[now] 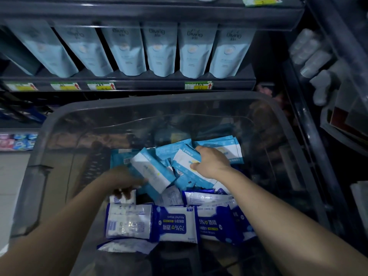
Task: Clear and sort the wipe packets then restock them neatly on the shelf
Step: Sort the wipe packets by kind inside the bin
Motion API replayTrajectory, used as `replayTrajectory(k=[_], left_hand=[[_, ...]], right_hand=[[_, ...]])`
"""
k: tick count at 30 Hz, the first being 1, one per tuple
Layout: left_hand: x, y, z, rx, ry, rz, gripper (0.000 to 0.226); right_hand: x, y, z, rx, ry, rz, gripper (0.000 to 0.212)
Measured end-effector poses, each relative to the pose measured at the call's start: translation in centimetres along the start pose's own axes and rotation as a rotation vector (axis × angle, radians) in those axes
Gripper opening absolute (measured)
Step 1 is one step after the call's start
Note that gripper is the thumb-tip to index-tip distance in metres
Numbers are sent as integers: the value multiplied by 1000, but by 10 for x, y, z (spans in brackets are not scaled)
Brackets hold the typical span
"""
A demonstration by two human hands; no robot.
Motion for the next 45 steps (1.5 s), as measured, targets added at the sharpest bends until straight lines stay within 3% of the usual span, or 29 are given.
replayTrajectory(k=[2, 3, 5, 7, 10, 14, 17, 19, 21, 23, 25, 27, 29, 30, 33, 39, 41, 45], left_hand=[[-1, -5, 7, 177, 35, 460, 42], [1, -7, 8, 272, 37, 558, 48], [6, -8, 14, 349, 50, 540, 63], [10, 0, 15, 278, 50, 543, 68], [12, 15, 14, 271, 114, 646, 46], [16, 2, 17, 227, 296, 387, 21], [34, -21, 10, 144, 533, 284, 14], [53, -25, 4, 73, 617, 560, 25], [71, -15, 3, 10, 697, 1008, 34], [79, 9, 3, -88, 792, 1177, 32], [71, 35, 6, -122, 827, 1078, 36], [51, 43, 13, 42, 813, 872, 51], [33, 37, 18, 230, 599, 791, 59], [25, 34, 21, 244, 484, 834, 65], [18, 35, 26, 162, 351, 845, 73], [20, 35, 18, 5, 400, 659, 52], [22, 29, 12, 95, 426, 455, 38], [37, 13, -7, 381, 464, -417, 29]], right_hand=[[-2, 0, 0, -1, 1, -4, 48], [-2, 0, 0, -5, 2, -3, 48], [-3, 1, 0, -9, 4, -2, 49], [-4, 1, 0, -12, 7, -3, 49], [-4, 1, 0, -16, 8, 5, 48], [-2, 1, 1, -21, 6, 16, 48], [0, 1, 0, -24, 7, 32, 49], [1, 1, 0, -24, 8, 38, 50], [1, 2, 0, -24, 8, 49, 49], [2, 2, 0, -19, 8, 55, 50], [3, 2, 1, -12, 15, 59, 54], [5, 2, 2, -11, 19, 73, 57], [7, 1, 4, -12, 18, 94, 54], [9, 1, 4, -11, 17, 100, 53], [9, 2, 5, -13, 15, 96, 58], [7, 3, 1, -9, -5, 87, 54], [7, 1, -1, 13, -3, 152, 45], [10, -3, -1, 65, 37, 390, 31]])
Point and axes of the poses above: each hand's wrist, its own z-axis towards the middle knuckle, its own y-axis out of the palm, x = y × z, the point moved 1 cm from there along z, towards the middle knuckle, and after that the axes turned 15 degrees about y, right-handed, at the moved point
